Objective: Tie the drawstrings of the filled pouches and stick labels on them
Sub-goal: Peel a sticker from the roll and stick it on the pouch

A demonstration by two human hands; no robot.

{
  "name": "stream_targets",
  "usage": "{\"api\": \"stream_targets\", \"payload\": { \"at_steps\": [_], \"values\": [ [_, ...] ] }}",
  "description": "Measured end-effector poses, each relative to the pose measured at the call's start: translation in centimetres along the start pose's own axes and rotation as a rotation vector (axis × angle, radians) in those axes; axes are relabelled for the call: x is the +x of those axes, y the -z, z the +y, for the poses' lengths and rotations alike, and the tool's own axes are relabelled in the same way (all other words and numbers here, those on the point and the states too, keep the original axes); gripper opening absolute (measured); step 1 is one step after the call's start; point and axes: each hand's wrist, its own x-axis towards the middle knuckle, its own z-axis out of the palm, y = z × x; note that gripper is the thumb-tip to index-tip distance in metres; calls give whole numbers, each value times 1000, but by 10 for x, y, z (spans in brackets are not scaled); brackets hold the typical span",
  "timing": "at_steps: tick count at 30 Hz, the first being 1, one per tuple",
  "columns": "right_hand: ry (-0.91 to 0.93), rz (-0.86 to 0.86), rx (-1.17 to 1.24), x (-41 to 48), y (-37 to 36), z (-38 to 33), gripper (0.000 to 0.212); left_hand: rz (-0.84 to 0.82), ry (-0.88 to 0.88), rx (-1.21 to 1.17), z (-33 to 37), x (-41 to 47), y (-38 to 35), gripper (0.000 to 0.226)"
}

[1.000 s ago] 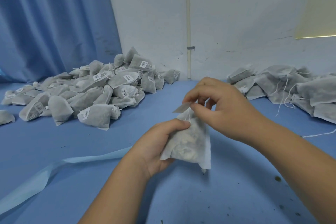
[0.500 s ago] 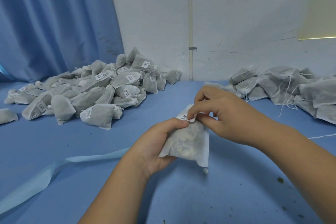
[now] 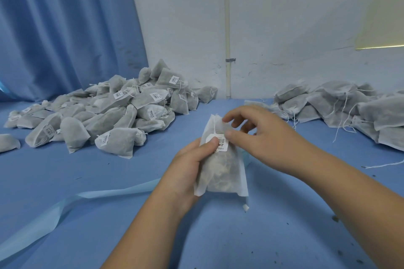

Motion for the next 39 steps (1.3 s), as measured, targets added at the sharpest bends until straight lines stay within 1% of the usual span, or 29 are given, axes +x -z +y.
{"api": "stream_targets", "payload": {
  "at_steps": [2, 4, 6, 9, 13, 15, 19, 24, 26, 29, 31, 32, 34, 35, 37, 39],
  "values": [
    [-165, -34, 88, 1, -5, 1, 32, 19, -28, 8, -1, 0, -1, 42],
    [-264, -134, 181, 0, -7, 1, 34, 37, -45, 19, -2, 1, -2, 46],
    [-304, -191, 278, -1, -8, 2, 29, 79, -47, 41, -4, 1, -3, 45],
    [-320, -200, 333, -1, -9, 6, 24, 117, -52, 67, -9, 2, -4, 50],
    [-415, -256, 576, -2, -8, 7, 28, 124, -97, 66, -9, 2, -4, 50],
    [-444, -262, 657, -2, -9, 7, 28, 115, -111, 48, -8, 2, -5, 48],
    [-447, -227, 622, -3, -14, 5, 27, 148, -121, 37, -7, 3, -5, 39],
    [-455, -167, 511, -3, -19, 5, 37, 270, -132, 149, -13, 4, -9, 39],
    [-468, -169, 503, -3, -21, 5, 37, 307, -151, 197, -15, 6, -9, 30],
    [-492, -162, 486, -4, -24, 6, 38, 313, -146, 206, -16, 7, -7, 20],
    [-506, -151, 481, -4, -26, 7, 40, 284, -135, 196, -15, 6, -5, 23],
    [-514, -148, 480, -5, -27, 6, 41, 268, -127, 194, -14, 5, -4, 28],
    [-515, -159, 477, -5, -29, 6, 44, 257, -125, 190, -15, 5, -3, 34],
    [-512, -175, 487, -5, -29, 5, 45, 273, -141, 190, -16, 5, -3, 31],
    [-497, -239, 538, -7, -29, 3, 44, 347, -175, 176, -17, 7, -3, 26],
    [-480, -325, 592, -9, -29, -1, 39, 425, -188, 126, -17, 10, -1, 26]
  ]
}}
